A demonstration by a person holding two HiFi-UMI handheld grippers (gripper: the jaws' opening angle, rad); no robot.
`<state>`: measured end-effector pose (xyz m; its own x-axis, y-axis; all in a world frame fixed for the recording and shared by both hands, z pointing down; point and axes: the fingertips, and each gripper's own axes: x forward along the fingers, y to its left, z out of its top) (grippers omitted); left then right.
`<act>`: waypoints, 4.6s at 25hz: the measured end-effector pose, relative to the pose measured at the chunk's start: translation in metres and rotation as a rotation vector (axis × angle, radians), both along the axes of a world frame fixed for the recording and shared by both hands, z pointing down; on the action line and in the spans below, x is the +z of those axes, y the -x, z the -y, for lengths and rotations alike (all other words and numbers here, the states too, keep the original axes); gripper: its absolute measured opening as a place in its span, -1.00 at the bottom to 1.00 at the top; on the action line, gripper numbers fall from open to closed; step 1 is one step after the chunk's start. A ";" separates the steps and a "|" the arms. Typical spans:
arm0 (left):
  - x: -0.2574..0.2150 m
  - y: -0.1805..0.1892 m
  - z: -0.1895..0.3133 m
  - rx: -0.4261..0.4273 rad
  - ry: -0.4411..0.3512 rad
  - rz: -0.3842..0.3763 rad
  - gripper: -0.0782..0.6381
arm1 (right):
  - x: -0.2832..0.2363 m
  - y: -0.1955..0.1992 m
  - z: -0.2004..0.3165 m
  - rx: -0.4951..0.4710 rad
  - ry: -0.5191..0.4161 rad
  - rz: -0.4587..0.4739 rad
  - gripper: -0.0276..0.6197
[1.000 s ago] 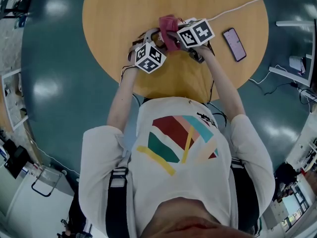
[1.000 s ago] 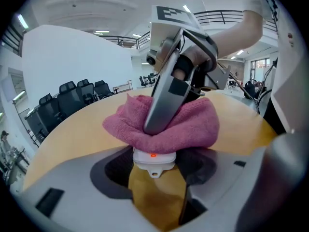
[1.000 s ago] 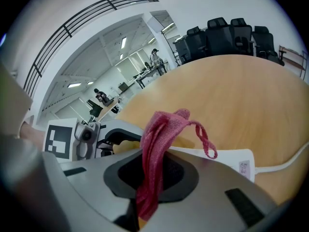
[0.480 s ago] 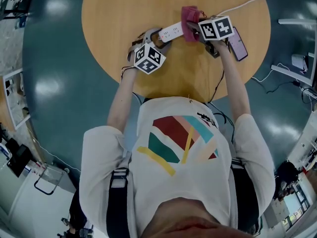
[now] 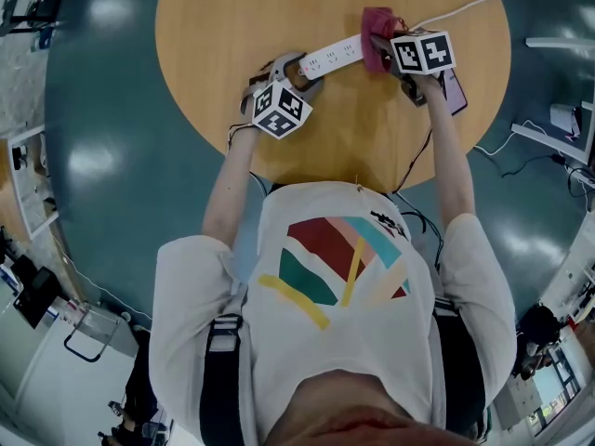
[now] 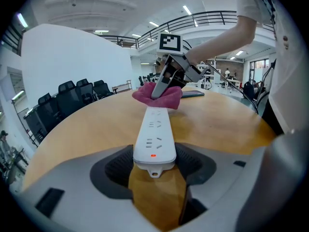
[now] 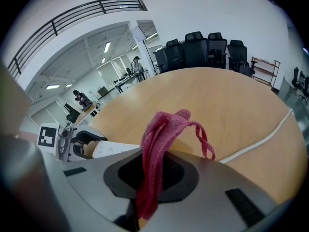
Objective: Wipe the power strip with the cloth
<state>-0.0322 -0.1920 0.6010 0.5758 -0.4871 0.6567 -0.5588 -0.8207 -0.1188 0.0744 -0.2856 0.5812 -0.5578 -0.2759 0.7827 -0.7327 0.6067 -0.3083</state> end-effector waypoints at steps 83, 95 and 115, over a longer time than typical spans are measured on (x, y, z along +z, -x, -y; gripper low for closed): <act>-0.030 -0.007 -0.011 -0.057 -0.011 0.002 -0.67 | 0.015 -0.030 -0.007 -0.505 -0.404 -0.626 -0.79; -0.016 -0.003 -0.016 -0.151 0.018 0.003 -0.67 | -0.046 0.101 -0.012 -1.146 -0.676 -0.493 -0.80; -0.015 0.037 0.034 -0.233 0.001 -0.016 -0.67 | 0.011 0.190 -0.022 -1.552 -0.026 -0.280 -0.79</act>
